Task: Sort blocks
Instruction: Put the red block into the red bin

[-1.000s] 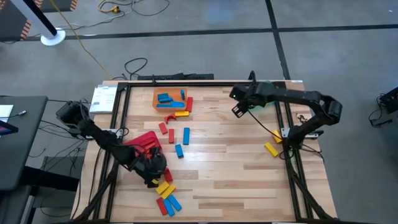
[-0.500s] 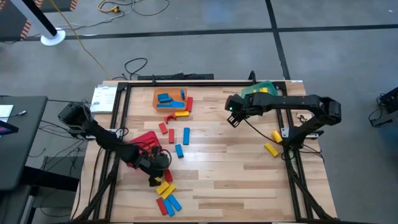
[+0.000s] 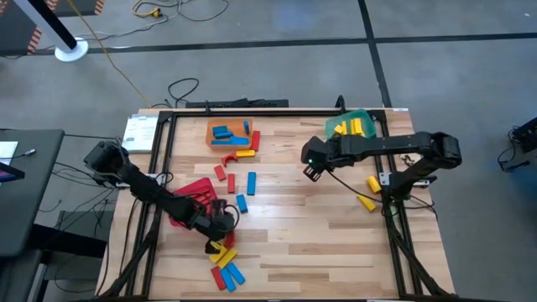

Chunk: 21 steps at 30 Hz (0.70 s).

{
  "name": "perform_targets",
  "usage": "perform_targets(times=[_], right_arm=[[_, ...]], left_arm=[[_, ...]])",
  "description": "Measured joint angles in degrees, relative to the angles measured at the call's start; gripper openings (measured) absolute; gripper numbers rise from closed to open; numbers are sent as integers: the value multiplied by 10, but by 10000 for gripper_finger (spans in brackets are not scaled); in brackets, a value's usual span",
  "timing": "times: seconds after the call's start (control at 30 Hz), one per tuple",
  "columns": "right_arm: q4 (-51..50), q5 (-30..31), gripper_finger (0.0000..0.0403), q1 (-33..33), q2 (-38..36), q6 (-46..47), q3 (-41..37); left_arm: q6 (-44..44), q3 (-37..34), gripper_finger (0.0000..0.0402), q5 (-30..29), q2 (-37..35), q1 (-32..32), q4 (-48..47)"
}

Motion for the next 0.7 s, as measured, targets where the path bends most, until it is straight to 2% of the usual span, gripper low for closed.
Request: perform_targets(times=[0.03, 0.43, 0.7], right_arm=[[2, 0, 232, 6, 0, 2, 0], [89, 0, 232, 98, 0, 3, 0], [235, -4, 232, 187, 0, -42, 0]], left_arm=[[11, 5, 23, 0, 0, 2, -3], [97, 102, 27, -14, 0, 30, -108], [149, 199, 27, -80, 0, 31, -216]])
